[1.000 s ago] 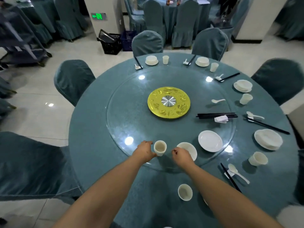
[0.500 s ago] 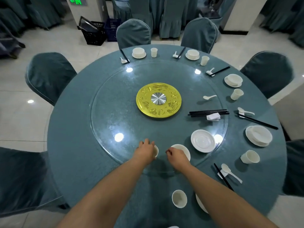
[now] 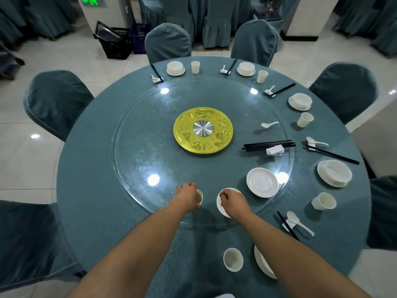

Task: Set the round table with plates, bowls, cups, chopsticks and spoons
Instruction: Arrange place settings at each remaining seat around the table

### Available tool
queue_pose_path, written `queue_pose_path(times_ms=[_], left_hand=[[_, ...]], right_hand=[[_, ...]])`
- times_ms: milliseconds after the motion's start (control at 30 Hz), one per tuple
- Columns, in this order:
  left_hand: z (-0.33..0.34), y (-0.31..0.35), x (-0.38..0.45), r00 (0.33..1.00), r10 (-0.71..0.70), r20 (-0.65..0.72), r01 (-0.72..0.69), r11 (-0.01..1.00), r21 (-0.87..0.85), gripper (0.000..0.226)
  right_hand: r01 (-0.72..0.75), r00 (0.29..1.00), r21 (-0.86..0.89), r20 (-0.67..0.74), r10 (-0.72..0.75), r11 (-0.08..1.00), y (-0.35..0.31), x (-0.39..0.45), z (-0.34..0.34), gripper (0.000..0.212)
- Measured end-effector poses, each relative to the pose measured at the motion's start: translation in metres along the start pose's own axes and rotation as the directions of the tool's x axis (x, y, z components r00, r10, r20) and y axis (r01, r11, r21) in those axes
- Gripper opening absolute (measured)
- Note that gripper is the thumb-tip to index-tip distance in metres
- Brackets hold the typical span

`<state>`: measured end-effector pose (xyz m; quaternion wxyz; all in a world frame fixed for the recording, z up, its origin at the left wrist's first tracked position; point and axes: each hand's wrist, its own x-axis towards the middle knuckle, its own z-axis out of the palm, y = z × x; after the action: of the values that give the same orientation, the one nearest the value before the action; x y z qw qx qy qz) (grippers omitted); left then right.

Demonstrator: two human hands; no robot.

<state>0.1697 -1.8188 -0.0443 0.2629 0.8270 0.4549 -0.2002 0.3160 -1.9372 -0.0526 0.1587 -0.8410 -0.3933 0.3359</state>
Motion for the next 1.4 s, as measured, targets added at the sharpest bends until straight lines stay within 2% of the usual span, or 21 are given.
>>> queue_pose_path(times_ms=[400, 533, 900, 1000, 1133, 1267, 1400], left_hand=[[-0.006, -0.003, -0.008, 0.999, -0.007, -0.051, 0.008, 1.0, 0.007, 0.07], [-0.004, 0.003, -0.012, 0.997, -0.003, -0.074, 0.006, 0.999, 0.047, 0.063], [0.002, 0.002, -0.027, 0.997, 0.015, -0.078, -0.01, 0.998, 0.067, 0.06], [-0.004, 0.002, -0.031, 0.995, 0.057, -0.084, -0.057, 0.998, 0.003, 0.065], [-0.014, 0.0, -0.039, 0.983, 0.135, -0.123, -0.157, 0.97, -0.185, 0.067], [-0.032, -0.009, -0.047, 0.971, 0.216, -0.1, -0.236, 0.93, -0.281, 0.065], [-0.034, -0.025, -0.054, 0.971, 0.198, -0.132, -0.232, 0.91, -0.342, 0.054]], right_hand=[[0.037, 0.998, 0.032, -0.06, -0.035, 0.999, -0.009, -0.018, -0.011, 0.027], [0.014, 0.997, 0.036, -0.072, -0.011, 0.999, -0.004, -0.028, -0.016, 0.026], [-0.005, 0.998, 0.007, -0.067, 0.005, 1.0, 0.002, -0.042, -0.013, 0.028], [0.005, 1.0, -0.005, -0.017, -0.005, 1.0, -0.002, -0.039, -0.005, 0.025], [0.083, 0.989, -0.032, 0.126, -0.079, 0.996, -0.017, -0.037, 0.009, 0.056], [0.127, 0.981, 0.024, 0.146, -0.129, 0.992, -0.03, -0.032, 0.014, 0.054], [0.173, 0.974, 0.023, 0.146, -0.175, 0.985, -0.038, -0.03, 0.016, 0.055]])
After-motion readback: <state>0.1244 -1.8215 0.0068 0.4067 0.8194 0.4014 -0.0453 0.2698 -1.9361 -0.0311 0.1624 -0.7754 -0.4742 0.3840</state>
